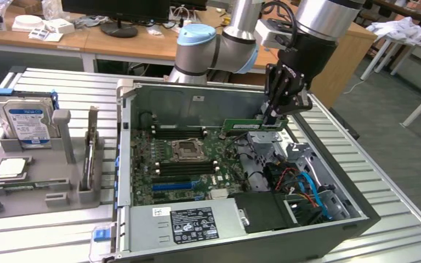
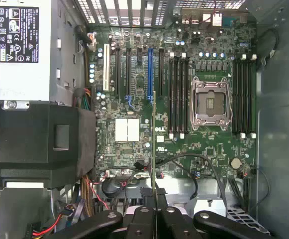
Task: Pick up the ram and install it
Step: 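Pick up the ram and move it above insertion slot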
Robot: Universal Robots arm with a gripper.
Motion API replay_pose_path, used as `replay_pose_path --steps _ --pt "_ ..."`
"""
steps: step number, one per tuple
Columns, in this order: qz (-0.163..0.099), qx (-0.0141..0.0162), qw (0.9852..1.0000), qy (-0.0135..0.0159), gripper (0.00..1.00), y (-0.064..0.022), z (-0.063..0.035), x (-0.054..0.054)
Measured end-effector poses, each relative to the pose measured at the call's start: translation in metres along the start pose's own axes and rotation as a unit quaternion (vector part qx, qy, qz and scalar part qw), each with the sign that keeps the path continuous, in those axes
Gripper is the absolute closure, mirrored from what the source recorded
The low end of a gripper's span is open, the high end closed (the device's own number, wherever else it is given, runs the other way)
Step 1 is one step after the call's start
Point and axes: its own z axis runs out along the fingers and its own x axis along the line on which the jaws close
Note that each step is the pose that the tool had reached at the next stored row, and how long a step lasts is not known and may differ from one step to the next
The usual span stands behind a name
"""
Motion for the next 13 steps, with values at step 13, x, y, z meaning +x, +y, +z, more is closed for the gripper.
replay_pose_path --steps 13 --pt "0.0 0.0 1.0 0.0 0.88 0.0 0.0 0.0"
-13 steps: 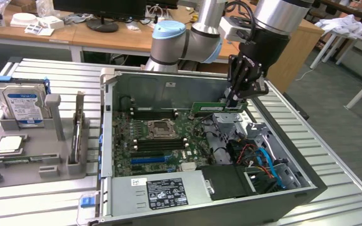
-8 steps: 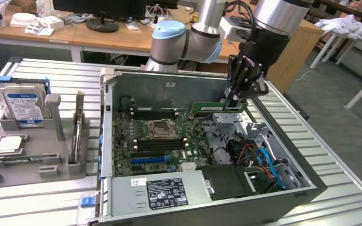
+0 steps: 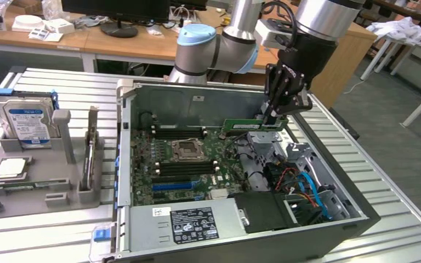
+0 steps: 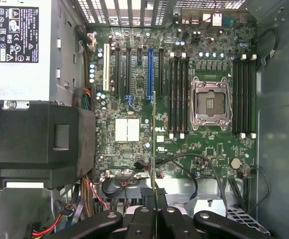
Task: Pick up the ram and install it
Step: 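Pick up the ram and move it above insertion slot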
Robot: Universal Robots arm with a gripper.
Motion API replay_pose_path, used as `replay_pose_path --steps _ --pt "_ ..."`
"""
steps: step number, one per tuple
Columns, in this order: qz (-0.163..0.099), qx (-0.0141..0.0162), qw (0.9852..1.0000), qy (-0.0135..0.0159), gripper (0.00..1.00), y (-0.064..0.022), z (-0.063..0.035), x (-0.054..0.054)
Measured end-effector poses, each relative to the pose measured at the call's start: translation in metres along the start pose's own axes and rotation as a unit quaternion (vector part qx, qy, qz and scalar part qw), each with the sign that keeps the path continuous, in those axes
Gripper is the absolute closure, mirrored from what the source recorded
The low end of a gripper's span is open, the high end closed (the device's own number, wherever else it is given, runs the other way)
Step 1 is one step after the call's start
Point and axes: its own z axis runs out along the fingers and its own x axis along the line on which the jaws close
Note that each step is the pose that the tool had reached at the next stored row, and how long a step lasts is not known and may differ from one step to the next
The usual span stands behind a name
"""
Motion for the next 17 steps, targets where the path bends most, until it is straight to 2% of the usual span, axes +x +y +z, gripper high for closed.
replay_pose_path --steps 1,2,7,17 --pt "0.0 0.0 1.0 0.0 0.88 0.0 0.0 0.0" --pt "0.0 0.0 1.0 0.0 0.88 0.004 0.0002 0.0" --pt "0.0 0.0 1.0 0.0 0.88 0.0059 0.0003 0.0" --pt "0.0 0.0 1.0 0.0 0.88 0.0181 0.0005 0.0"
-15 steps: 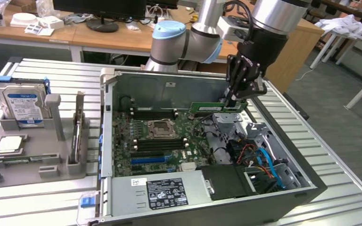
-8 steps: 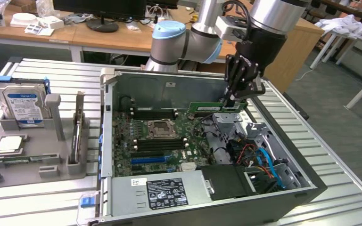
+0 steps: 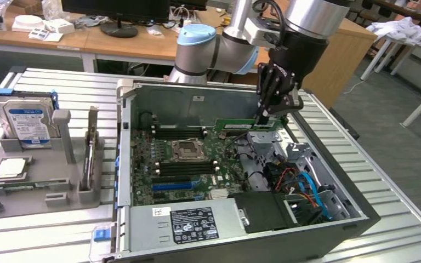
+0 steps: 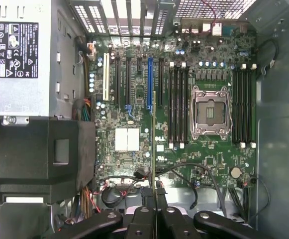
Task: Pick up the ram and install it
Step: 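Pick up the ram and move it above insertion slot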
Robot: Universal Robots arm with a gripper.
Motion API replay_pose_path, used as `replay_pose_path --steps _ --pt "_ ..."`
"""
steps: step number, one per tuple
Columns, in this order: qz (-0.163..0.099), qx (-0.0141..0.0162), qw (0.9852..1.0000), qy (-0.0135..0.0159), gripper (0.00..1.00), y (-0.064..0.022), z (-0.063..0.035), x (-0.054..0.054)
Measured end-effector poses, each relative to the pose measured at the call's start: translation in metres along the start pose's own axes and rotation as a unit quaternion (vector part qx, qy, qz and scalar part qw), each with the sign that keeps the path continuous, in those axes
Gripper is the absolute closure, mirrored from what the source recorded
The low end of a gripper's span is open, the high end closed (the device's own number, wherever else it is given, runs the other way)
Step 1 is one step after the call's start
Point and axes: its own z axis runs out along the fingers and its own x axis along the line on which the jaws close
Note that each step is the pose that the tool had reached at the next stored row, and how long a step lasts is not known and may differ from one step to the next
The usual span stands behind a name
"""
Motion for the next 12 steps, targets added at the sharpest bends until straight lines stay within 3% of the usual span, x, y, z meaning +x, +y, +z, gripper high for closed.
replay_pose_path --steps 12 --pt "0.0 0.0 1.0 0.0 0.88 0.0159 0.0004 0.0"
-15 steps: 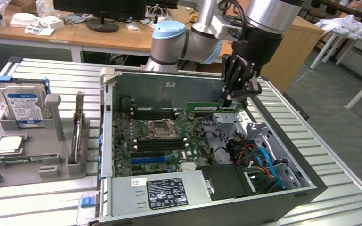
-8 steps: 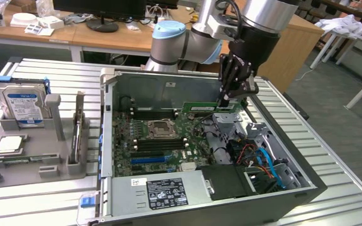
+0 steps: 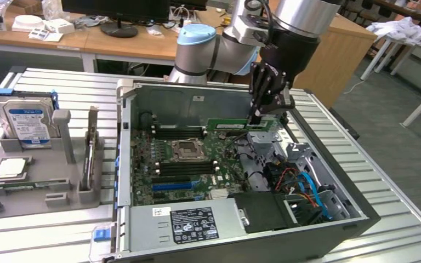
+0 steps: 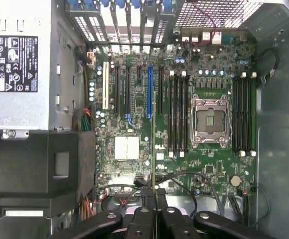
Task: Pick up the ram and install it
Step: 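Pick up the ram and move it above insertion slot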
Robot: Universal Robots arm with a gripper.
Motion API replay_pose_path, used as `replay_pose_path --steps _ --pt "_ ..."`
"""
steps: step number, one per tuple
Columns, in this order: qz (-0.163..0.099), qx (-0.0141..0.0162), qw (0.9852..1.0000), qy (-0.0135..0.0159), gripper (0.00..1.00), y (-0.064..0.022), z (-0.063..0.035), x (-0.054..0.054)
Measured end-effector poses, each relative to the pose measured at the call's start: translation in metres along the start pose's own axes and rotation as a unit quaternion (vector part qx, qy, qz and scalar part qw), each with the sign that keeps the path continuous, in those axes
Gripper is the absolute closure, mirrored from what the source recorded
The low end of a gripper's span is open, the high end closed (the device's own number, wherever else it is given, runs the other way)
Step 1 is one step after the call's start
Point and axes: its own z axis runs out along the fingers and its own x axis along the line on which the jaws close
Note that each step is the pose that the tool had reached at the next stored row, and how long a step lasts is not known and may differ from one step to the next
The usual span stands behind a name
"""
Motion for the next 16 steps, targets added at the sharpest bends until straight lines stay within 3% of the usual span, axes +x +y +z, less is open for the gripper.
replay_pose_path --steps 16 --pt "0.0 0.0 1.0 0.0001 0.88 0.0226 0.0006 0.0"
